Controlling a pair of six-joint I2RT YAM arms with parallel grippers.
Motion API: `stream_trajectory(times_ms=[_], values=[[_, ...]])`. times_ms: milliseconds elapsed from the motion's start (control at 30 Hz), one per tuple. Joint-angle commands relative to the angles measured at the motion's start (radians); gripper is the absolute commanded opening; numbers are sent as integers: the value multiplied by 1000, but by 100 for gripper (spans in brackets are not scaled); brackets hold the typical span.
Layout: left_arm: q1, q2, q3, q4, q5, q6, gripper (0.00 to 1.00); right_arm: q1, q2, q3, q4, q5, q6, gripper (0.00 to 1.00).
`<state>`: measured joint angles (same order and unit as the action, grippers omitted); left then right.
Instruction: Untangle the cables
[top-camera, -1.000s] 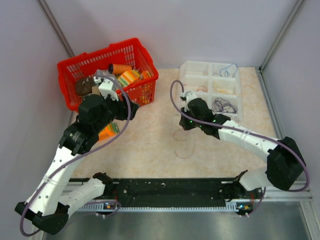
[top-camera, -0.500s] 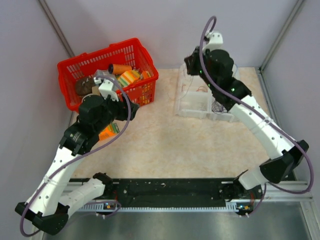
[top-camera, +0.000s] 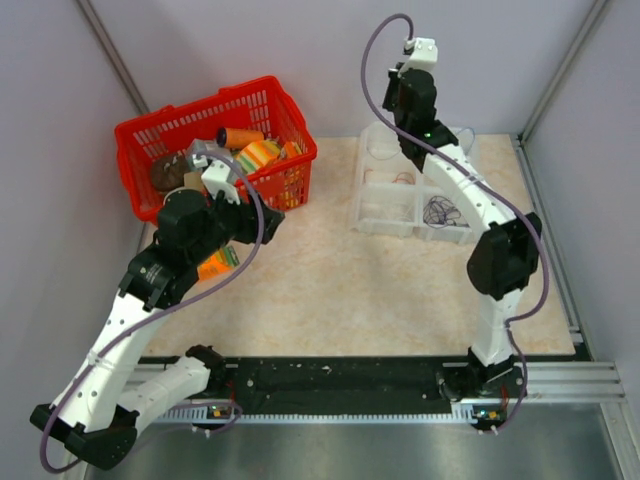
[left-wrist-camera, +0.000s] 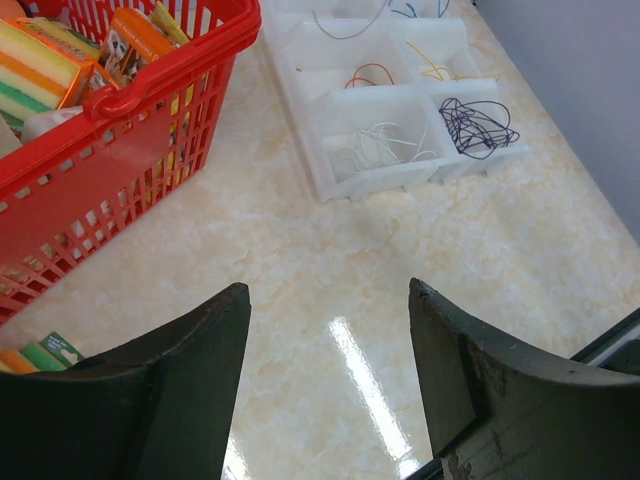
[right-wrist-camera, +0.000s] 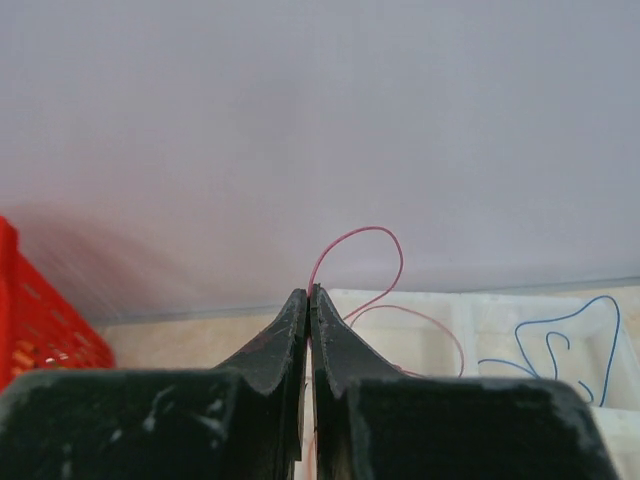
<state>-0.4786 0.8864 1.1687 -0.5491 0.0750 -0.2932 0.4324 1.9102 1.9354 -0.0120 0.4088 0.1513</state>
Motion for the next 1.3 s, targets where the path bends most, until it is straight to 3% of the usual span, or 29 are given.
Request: stream_trajectory(times_ms=[0,367,567,867,1267], values=[[5,11,19,37,61,3,69,-46,105,123,110,30,-35,0],[5,54,51,8,89,38,73,-84,276,339,121,16,-84,0],[5,75,71,0,82,60,73,-99,317,375,146,10,-88,0],[5,101,91,-18,72,81,74,-104,388,373,126,-18,-58,0],[5,105,100,-38,49,108,74,-107,464,315,96,87,-84,0]])
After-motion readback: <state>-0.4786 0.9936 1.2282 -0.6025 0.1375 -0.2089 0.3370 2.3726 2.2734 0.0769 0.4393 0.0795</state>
